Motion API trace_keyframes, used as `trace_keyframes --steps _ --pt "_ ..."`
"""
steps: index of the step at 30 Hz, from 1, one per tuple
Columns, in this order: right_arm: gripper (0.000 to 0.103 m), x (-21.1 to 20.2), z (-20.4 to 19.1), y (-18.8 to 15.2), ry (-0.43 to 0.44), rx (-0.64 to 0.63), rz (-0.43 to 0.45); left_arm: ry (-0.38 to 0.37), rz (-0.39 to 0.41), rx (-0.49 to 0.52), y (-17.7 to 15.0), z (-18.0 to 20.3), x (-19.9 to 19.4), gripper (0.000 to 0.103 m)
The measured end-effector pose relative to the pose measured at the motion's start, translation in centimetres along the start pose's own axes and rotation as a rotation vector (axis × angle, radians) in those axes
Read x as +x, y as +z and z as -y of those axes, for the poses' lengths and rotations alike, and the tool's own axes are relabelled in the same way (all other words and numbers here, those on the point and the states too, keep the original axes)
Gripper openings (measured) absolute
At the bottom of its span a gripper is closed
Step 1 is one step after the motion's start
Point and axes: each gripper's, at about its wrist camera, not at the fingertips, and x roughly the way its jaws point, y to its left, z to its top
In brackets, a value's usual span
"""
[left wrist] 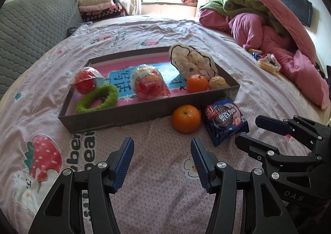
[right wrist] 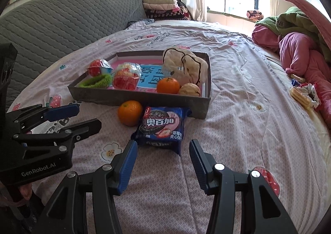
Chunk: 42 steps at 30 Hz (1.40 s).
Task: Organize objects
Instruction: 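Withdraw both open tools from the box toward the loose orange and biscuit pack, then close left tool on the loose orange while right tool grasps the blue biscuit pack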
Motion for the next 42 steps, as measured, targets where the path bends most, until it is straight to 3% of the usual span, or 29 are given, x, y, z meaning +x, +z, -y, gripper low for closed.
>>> trace_keyframes --steps 13,29,34,42 --pt "0.052 1.2 0.9 0.2 0.007 0.060 -0.031 -0.018 -0.011 0.045 0.4 1.1 2.1 0.059" --pt "0.052 1.5 2.3 1.0 0.085 0.164 -0.026 -0.037 0.002 0.068 1.6 1.7 4.4 0.059" --pt "0.052 2.0 2.6 1.5 0.098 0.193 -0.026 -0.058 -0.001 0.058 1.7 1.4 5.0 0.067" --pt "0.052 3.9 2.0 2.6 0.114 0.194 -0.086 -0.066 0.005 0.089 1.5 1.6 5.7 0.068"
